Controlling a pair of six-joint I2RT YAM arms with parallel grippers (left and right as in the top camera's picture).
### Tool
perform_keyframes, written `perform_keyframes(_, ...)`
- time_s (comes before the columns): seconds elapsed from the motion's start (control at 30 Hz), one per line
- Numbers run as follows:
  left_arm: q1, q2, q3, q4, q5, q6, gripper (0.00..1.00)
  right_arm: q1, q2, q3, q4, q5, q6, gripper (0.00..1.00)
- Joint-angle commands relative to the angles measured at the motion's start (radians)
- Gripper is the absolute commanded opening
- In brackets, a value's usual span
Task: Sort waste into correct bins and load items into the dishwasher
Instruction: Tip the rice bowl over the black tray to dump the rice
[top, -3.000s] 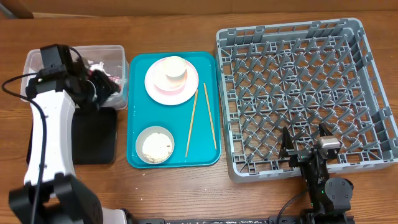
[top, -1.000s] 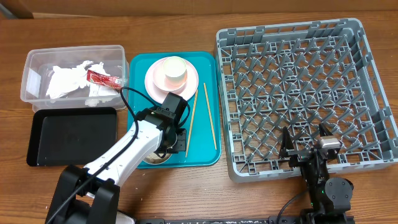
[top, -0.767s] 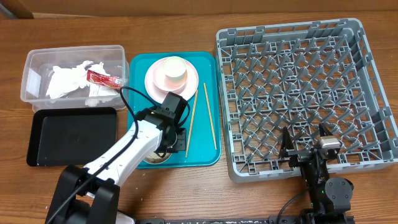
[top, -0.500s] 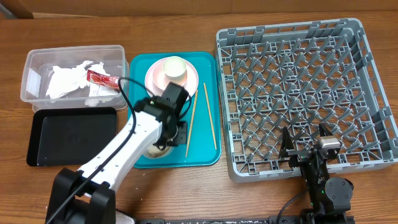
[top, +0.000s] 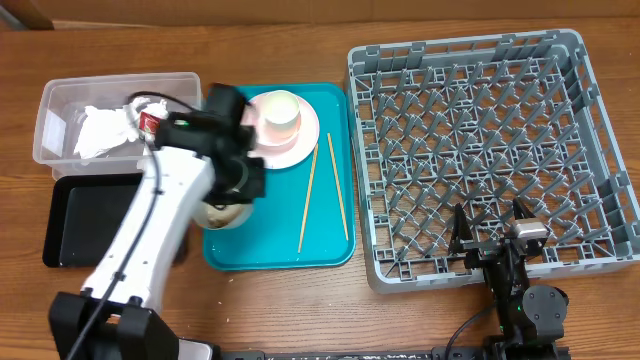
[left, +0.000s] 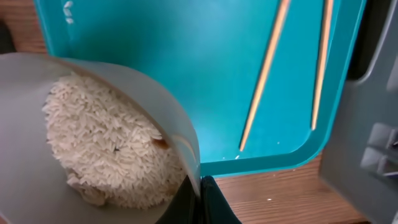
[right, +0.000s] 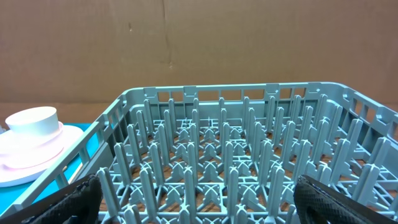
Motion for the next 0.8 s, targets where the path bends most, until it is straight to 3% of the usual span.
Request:
perform_keyframes(0.0, 0.158, -0.013, 0.026, -0.005, 0.182, 0.128, 0.04, 0.000, -0.010, -0.010, 0.006, -0.006, -0.004, 1.00)
perform_keyframes(0.17, 0.395, -0.013, 0.018, -0.006, 0.405, 0.239, 0.04, 0.000, -0.010, -0.010, 0.006, -0.006, -0.004, 1.00)
perform_keyframes(0.33, 0.587, -0.013, -0.017, 0.016, 0.517, 0.269, 0.04, 0.000, -0.010, -0.010, 0.006, -0.006, -0.004, 1.00)
perform_keyframes(0.63, 0.862, -0.011, -0.207, 0.263, 0.813, 0.283, 0.04, 0.000, -0.010, -0.010, 0.006, -0.006, -0.004, 1.00)
perform_keyframes(0.77, 1.013, -0.011, -0.312, 0.397, 1.063, 0.347, 0.04, 0.000, -0.010, -0.010, 0.006, -0.006, -0.004, 1.00)
